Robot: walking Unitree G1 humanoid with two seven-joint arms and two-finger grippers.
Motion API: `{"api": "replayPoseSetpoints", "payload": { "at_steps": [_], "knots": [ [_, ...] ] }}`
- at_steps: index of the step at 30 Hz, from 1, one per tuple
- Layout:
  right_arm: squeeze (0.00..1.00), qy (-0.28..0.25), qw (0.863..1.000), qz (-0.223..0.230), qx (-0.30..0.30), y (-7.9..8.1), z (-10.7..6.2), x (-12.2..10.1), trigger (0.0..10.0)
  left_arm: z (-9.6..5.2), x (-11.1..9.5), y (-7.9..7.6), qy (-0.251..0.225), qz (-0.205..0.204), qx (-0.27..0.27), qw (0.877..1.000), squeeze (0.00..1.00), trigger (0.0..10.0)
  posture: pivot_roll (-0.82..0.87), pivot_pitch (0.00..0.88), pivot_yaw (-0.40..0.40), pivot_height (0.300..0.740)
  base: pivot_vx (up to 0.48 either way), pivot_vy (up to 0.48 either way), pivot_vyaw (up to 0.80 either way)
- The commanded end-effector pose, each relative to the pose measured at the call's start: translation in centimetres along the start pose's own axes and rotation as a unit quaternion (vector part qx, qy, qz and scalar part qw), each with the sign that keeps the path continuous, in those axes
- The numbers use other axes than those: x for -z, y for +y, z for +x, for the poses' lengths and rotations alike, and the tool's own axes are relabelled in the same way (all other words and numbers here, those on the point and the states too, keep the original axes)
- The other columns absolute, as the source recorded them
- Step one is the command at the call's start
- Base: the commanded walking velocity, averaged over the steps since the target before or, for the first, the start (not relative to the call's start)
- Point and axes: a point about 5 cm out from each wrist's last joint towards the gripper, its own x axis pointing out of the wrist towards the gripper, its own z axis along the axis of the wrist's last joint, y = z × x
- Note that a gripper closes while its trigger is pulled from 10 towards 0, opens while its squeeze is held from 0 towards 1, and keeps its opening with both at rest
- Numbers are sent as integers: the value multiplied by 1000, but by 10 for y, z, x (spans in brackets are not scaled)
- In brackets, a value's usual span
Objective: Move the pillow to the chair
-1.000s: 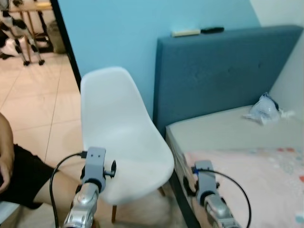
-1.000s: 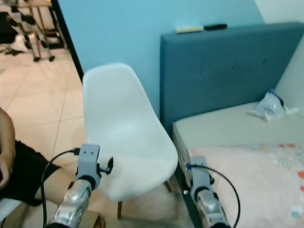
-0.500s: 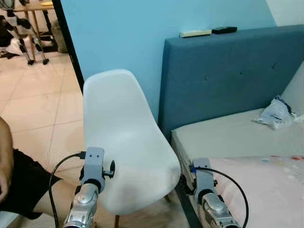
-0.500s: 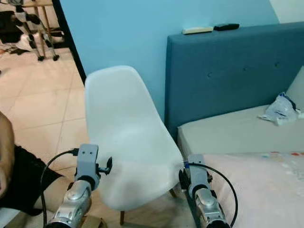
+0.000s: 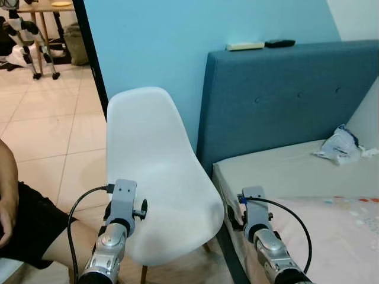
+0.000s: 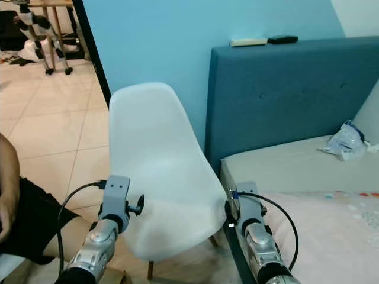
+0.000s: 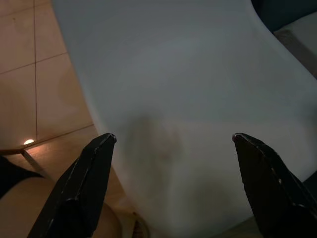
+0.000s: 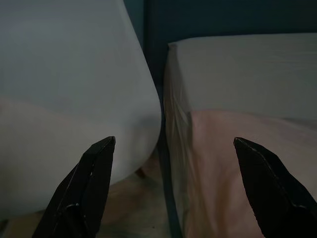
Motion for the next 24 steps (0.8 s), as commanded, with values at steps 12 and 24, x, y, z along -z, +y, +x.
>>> {"api": "replayPoseSetpoints", "payload": {
  "at_steps": [12,24],
  "knots": [
    [0,19,1000,2,-3,0,-5,12,10000,3,-3,1,-2,22,1,1000,0,10000,-53,99,-18,740,0,-40,0],
    [0,12,999,-13,-35,8,-8,11,10000,2,-3,7,1,-15,-31,999,0,10000,-11,160,-78,740,0,-177,0]
  ]
}}
